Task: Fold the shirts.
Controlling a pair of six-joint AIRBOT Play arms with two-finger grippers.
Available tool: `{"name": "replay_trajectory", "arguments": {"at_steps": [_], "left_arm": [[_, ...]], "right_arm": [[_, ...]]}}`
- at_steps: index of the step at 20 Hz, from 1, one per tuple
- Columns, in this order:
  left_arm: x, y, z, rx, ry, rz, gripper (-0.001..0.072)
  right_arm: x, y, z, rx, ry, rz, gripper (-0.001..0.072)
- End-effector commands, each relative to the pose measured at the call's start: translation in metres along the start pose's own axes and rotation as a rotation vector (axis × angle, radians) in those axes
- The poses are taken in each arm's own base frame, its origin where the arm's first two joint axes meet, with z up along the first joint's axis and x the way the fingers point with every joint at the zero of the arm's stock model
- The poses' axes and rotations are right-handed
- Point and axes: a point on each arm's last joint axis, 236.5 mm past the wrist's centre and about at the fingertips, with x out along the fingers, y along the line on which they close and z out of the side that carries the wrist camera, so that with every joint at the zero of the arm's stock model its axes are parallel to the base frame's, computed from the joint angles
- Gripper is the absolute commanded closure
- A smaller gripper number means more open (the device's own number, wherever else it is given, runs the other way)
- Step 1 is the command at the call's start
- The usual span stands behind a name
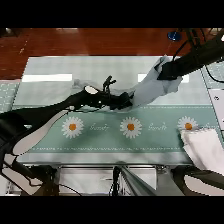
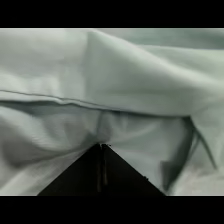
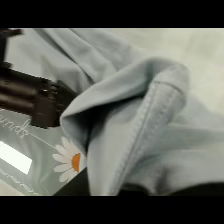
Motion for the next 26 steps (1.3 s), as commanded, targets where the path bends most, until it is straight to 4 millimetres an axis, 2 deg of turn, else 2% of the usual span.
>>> {"name": "replay_trajectory", "arguments": {"at_steps": [1,3,4,6,7,9,11,13,15,17,18,19,21,23,26], "left_arm": [[0.022,-0.021,-0.001,0.015,0.015,-0.028,0.0681],[0.011,-0.035,0.018,0.057,-0.026,-0.052,0.0682],[-0.003,-0.036,0.032,0.076,-0.052,-0.049,0.0683],[-0.042,-0.027,0.055,0.160,-0.066,-0.004,0.0683],[-0.070,-0.019,0.066,0.217,-0.064,0.036,0.0682],[-0.139,-0.002,0.089,0.314,-0.084,0.137,0.0683],[-0.223,0.010,0.114,0.376,-0.170,0.247,0.0682],[-0.313,0.007,0.132,0.391,-0.318,0.312,0.0682],[-0.403,-0.009,0.138,0.407,-0.508,0.357,0.0681],[-0.471,-0.022,0.130,0.459,-0.652,0.424,0.0681],[-0.499,-0.022,0.123,0.467,-0.704,0.471,0.0681],[-0.519,-0.019,0.115,0.456,-0.732,0.504,0.0680],[-0.534,-0.010,0.096,0.418,-0.714,0.521,0.0680],[-0.530,0.001,0.081,0.400,-0.645,0.519,0.0680],[-0.514,0.020,0.074,0.369,-0.591,0.504,0.0680]], "right_arm": [[-0.009,0.017,-0.002,-0.029,-0.017,-0.003,0.0680],[-0.010,0.006,-0.005,-0.032,-0.004,-0.049,0.0680],[-0.010,-0.001,-0.007,-0.033,0.007,-0.076,0.0680],[-0.010,-0.004,-0.009,-0.031,0.013,-0.089,0.0680],[-0.010,-0.003,-0.008,-0.019,0.009,-0.085,0.0680],[-0.010,0.003,-0.003,-0.001,-0.011,-0.063,0.0680],[-0.006,0.010,0.002,-0.006,-0.031,-0.062,0.0680],[0.005,0.018,0.008,-0.006,-0.034,-0.063,0.0680],[0.028,0.028,0.009,-0.004,0.000,-0.049,0.0680],[0.058,0.039,0.005,0.002,0.059,-0.032,0.0680],[0.071,0.044,0.005,0.003,0.077,-0.026,0.0680],[0.085,0.050,0.006,0.008,0.083,-0.020,0.0680],[0.111,0.065,0.016,0.010,0.060,-0.006,0.0680],[0.135,0.079,0.026,0.012,0.026,0.008,0.0680],[0.168,0.101,0.034,0.061,0.000,0.067,0.0680]]}}
